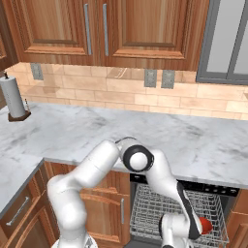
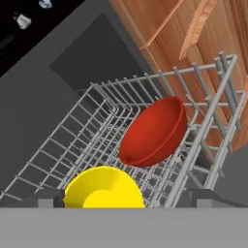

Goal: Pick up the cup and bowl from the counter, place them in the dishwasher, and close the dishwasher door.

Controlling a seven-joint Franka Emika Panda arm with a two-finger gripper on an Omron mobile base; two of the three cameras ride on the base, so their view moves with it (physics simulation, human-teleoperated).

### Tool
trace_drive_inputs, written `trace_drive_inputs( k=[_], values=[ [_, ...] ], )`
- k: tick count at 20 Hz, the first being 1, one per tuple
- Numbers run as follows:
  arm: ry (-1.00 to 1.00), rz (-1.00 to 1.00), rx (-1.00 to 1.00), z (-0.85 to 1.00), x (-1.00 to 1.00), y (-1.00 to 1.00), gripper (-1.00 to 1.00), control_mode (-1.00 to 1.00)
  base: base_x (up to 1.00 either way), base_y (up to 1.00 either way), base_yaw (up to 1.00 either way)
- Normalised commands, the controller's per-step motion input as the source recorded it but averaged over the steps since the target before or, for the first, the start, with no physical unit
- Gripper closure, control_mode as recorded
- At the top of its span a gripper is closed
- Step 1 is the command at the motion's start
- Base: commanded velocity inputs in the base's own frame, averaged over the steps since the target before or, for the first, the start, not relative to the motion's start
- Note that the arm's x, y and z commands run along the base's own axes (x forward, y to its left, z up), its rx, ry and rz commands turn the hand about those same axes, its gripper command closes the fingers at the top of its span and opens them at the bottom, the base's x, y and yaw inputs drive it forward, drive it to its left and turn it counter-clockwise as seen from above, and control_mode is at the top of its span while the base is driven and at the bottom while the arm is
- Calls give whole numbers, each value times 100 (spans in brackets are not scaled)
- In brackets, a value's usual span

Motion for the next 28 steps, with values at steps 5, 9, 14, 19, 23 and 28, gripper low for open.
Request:
trace_drive_inputs(
  k=[5,9,14,19,23,28],
  values=[
    [2,0,-9,0,0,28,-100,-100,0,0,0],
    [0,0,-9,0,0,24,-100,-100,0,0,0],
    [0,0,-7,0,0,18,-100,-100,0,0,0],
    [0,0,-7,0,-4,15,-100,-100,0,0,0],
    [0,0,-3,7,-14,7,-100,-100,0,0,0],
    [0,0,10,20,-23,-1,-100,-100,0,0,0]
  ],
)
